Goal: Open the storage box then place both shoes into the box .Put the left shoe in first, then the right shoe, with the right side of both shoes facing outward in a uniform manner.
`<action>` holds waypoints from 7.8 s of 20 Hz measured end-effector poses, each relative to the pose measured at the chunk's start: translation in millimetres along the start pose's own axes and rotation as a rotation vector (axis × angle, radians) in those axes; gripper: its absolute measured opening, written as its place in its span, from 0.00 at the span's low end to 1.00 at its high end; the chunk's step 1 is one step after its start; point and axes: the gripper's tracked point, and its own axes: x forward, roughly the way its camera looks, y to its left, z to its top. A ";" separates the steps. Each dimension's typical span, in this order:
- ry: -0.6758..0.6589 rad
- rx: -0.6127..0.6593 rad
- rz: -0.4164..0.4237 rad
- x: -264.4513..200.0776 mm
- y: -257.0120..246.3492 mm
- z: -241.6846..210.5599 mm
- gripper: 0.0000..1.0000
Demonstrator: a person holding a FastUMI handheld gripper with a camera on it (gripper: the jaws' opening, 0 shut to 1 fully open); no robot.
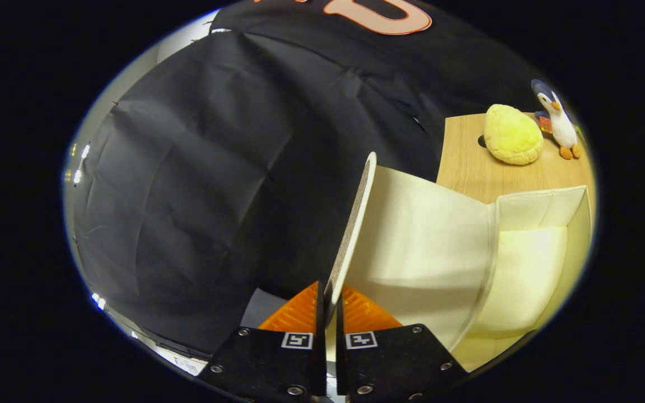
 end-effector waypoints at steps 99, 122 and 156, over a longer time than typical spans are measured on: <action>-0.010 0.276 -0.658 -15.4 -277.2 -21.7 0.08; -0.442 -0.247 -0.701 -324.8 -319.9 -18.6 0.95; -0.230 0.041 -0.867 -360.9 -570.3 -143.5 0.14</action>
